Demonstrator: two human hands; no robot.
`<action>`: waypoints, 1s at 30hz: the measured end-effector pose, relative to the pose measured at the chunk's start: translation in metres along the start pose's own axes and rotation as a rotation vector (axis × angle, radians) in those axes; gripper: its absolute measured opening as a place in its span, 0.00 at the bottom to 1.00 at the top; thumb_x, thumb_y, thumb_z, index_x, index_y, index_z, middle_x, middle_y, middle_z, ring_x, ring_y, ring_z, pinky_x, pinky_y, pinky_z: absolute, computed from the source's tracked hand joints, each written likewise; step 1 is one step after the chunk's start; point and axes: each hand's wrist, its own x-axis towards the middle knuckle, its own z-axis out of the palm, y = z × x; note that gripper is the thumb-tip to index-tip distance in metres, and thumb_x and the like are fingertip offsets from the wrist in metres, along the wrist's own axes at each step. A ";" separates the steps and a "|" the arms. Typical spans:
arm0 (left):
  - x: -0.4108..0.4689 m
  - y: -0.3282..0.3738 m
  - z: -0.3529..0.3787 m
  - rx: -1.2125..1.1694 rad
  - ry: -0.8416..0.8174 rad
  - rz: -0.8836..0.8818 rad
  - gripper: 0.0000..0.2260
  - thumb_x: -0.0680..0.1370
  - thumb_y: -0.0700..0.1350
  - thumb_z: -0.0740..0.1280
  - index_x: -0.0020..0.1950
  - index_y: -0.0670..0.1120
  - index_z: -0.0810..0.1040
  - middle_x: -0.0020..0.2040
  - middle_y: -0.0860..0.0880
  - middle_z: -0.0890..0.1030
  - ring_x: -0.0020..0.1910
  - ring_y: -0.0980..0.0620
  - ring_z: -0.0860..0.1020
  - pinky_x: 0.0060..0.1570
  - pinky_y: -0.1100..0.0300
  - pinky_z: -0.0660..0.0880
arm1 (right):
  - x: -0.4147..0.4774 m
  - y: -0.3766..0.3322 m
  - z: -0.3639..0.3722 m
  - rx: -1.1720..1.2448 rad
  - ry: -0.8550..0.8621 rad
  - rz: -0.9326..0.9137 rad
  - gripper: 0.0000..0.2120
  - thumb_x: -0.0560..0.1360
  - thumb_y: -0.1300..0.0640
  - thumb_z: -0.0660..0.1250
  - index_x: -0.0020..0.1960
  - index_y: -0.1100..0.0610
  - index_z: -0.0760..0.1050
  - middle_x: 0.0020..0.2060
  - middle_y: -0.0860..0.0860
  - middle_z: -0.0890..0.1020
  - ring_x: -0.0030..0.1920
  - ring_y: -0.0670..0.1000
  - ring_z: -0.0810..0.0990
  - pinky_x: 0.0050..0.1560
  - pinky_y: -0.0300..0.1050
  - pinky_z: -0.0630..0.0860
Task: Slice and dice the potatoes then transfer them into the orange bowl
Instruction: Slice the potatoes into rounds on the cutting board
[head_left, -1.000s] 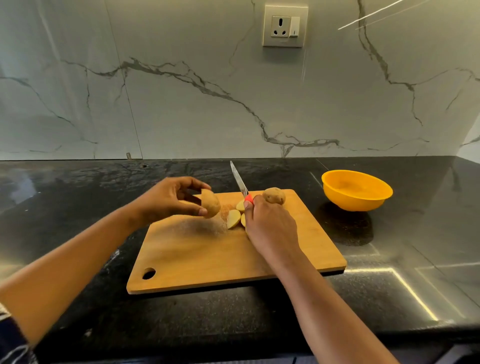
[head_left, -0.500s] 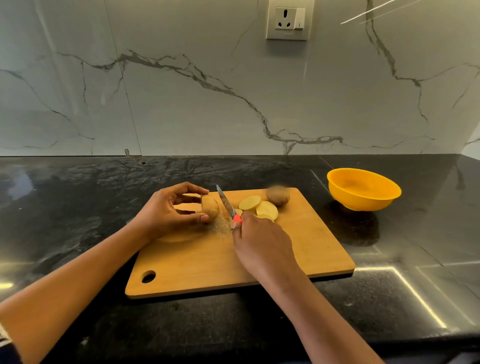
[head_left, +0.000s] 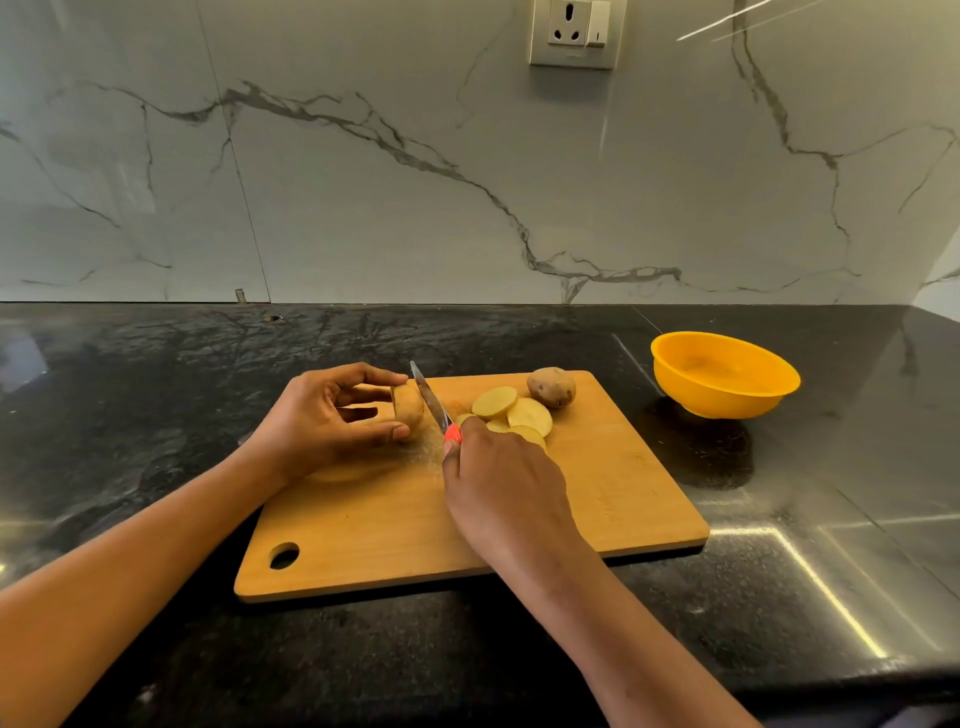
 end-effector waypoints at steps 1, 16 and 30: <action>0.000 0.000 0.000 -0.002 0.000 0.000 0.26 0.56 0.56 0.76 0.54 0.57 0.79 0.54 0.55 0.81 0.54 0.59 0.80 0.51 0.65 0.77 | 0.000 -0.001 0.000 -0.003 -0.004 0.002 0.13 0.82 0.51 0.54 0.62 0.54 0.70 0.50 0.52 0.79 0.43 0.49 0.73 0.38 0.43 0.65; 0.001 0.000 0.001 0.036 0.030 -0.015 0.24 0.57 0.54 0.76 0.53 0.55 0.80 0.53 0.54 0.82 0.52 0.61 0.80 0.51 0.66 0.77 | 0.009 -0.018 -0.014 -0.136 -0.147 -0.025 0.11 0.80 0.58 0.60 0.62 0.58 0.72 0.52 0.54 0.79 0.41 0.50 0.71 0.30 0.40 0.63; 0.003 0.000 0.001 0.044 0.019 -0.025 0.23 0.58 0.53 0.76 0.52 0.56 0.78 0.55 0.55 0.80 0.51 0.61 0.80 0.45 0.72 0.76 | 0.020 -0.020 -0.009 -0.158 -0.236 -0.004 0.12 0.81 0.57 0.60 0.63 0.57 0.72 0.55 0.54 0.79 0.52 0.54 0.78 0.41 0.45 0.68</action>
